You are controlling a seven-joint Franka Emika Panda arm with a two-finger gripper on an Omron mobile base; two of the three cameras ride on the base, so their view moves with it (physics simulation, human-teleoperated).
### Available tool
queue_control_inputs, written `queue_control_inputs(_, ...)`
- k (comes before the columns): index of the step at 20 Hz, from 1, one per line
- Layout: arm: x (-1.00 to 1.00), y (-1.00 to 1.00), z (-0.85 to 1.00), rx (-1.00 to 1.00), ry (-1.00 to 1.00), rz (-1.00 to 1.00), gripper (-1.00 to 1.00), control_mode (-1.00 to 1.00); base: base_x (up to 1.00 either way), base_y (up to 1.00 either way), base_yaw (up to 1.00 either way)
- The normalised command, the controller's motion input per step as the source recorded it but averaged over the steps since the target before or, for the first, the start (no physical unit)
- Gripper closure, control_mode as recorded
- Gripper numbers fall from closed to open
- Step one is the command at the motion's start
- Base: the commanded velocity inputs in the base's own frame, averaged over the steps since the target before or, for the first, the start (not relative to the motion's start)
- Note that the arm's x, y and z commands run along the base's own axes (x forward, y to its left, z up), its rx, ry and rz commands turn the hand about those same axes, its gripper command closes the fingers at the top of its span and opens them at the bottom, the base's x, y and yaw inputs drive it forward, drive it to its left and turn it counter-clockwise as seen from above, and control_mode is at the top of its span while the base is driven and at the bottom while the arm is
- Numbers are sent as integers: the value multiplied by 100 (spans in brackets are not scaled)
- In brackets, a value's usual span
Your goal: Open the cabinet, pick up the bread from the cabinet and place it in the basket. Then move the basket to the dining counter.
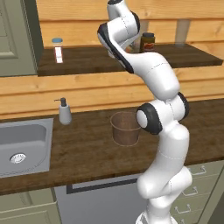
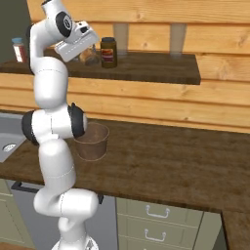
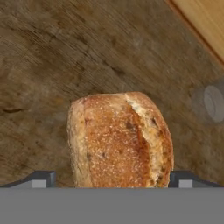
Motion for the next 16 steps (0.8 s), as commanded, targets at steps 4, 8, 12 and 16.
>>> queue_control_inputs(4,22,47,-16,0,10,14,-100,-100,0,0,0)
queue_control_inputs(8,13,39,-18,0,4,10,-100,-100,0,0,0)
queue_control_inputs(12,9,26,-29,0,1,8,-100,-100,0,0,0)
queue_control_inputs(16,28,1,-34,1,0,3,-100,-100,0,0,0)
